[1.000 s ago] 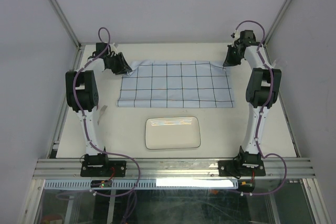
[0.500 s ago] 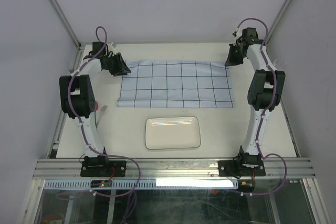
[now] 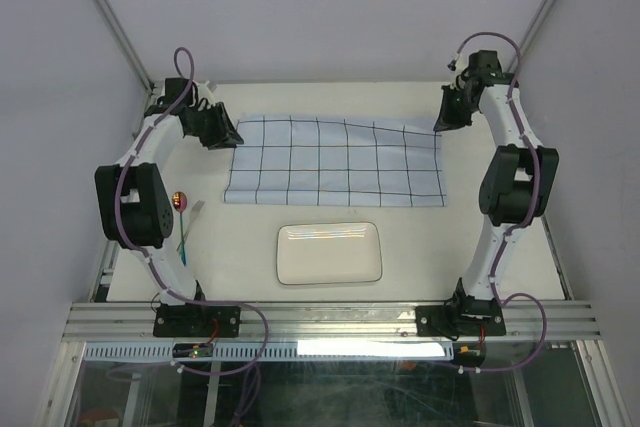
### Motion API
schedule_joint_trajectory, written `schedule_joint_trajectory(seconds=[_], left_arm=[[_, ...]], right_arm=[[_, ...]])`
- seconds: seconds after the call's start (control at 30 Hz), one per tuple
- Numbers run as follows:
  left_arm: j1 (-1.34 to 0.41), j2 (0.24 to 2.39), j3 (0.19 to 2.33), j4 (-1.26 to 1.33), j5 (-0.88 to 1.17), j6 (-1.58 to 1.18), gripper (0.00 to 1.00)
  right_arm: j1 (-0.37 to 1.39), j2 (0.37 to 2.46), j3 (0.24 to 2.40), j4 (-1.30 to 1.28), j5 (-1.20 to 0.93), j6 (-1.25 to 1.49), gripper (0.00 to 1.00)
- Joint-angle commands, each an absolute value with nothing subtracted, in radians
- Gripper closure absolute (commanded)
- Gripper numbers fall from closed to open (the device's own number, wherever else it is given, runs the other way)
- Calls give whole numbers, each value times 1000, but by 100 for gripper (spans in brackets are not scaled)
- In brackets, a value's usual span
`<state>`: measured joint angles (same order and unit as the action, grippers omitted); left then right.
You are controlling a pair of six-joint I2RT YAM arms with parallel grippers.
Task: Set the dinner table for one person
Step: Flatten out the napkin at the center of the board.
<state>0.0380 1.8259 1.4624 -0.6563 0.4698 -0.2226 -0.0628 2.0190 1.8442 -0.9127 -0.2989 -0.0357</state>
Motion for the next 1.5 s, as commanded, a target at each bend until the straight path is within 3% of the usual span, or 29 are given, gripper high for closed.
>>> schedule_joint_trajectory(seconds=[0.0, 0.63, 0.67, 0.77, 0.93, 0.97, 1.0, 1.03, 1.07, 1.37, 1.47], left_arm=[[23, 1847, 1463, -654, 458, -220, 68], [-41, 2043, 1691, -661, 425, -241, 70], [-42, 2051, 1696, -661, 426, -242, 70], [-46, 2072, 1712, -663, 425, -244, 70], [-57, 2083, 1733, -663, 401, -240, 69], [-57, 2078, 1734, -661, 396, -236, 68], [-58, 2075, 1736, -660, 388, -232, 67], [-58, 2071, 1738, -658, 381, -228, 67], [-58, 2067, 1742, -657, 378, -220, 67], [-57, 2030, 1756, -619, 361, -228, 67], [-58, 2027, 1744, -609, 373, -238, 67]], right_arm=[[-61, 2041, 1855, -921, -257, -45, 100], [-58, 2317, 2186, -841, -143, -41, 100], [-57, 2320, 2188, -832, -141, -46, 98], [-51, 2325, 2189, -813, -86, -56, 75], [-37, 2239, 2079, -669, 24, -80, 60], [-35, 2211, 2046, -628, 44, -86, 48], [-31, 2179, 2016, -589, 60, -91, 24], [-28, 2153, 1993, -551, 79, -99, 9], [-24, 2127, 1975, -519, 97, -106, 6], [36, 2020, 1926, -430, 173, -163, 3], [40, 2017, 1911, -441, 135, -127, 11]])
